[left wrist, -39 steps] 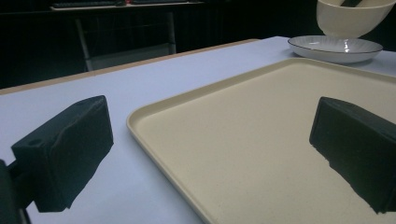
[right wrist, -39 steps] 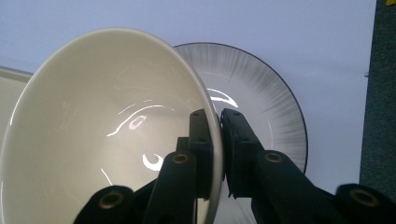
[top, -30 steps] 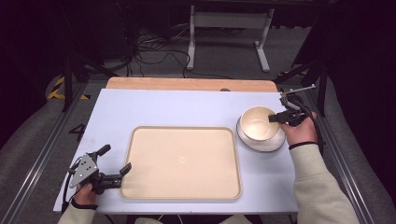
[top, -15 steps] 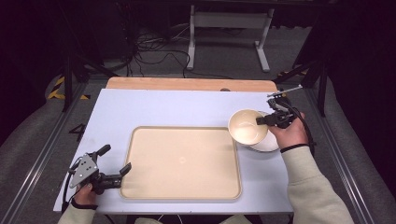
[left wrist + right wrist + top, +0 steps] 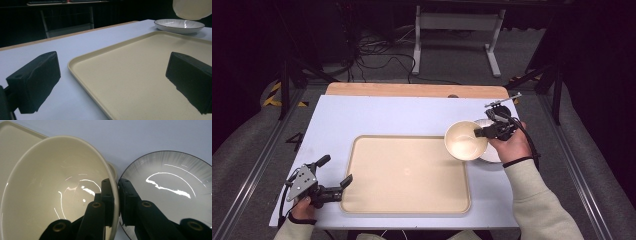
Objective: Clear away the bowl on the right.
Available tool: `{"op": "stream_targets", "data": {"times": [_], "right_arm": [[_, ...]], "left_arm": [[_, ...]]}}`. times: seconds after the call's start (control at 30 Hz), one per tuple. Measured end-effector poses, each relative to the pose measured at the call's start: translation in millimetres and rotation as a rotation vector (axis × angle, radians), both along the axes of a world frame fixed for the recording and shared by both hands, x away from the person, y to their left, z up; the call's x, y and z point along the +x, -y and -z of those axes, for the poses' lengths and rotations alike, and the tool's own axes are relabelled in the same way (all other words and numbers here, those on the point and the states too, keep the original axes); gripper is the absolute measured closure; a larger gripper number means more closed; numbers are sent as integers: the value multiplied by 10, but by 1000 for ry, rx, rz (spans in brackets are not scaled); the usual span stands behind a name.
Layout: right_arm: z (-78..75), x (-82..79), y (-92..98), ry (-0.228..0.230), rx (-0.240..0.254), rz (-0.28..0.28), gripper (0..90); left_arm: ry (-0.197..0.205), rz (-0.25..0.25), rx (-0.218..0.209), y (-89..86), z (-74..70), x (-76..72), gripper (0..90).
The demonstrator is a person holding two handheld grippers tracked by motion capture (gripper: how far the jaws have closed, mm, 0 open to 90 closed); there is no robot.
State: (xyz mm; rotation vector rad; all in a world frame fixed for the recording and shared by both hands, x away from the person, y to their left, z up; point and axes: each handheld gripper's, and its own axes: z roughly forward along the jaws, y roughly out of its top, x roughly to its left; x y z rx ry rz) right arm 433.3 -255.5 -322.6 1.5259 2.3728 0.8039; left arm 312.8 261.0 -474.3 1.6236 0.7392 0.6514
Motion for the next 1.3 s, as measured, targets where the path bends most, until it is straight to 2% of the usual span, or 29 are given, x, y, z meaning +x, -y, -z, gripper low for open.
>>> {"op": "stream_targets", "data": {"times": [0.53, 1.3], "right_arm": [[-7, -68, -408, 1, 29, -112, 827], [82, -75, -860, -37, 73, -193, 825]], "left_arm": [[0, 0, 0, 0, 0, 0, 3], [0, 0, 0, -1, 0, 0, 3]]}}
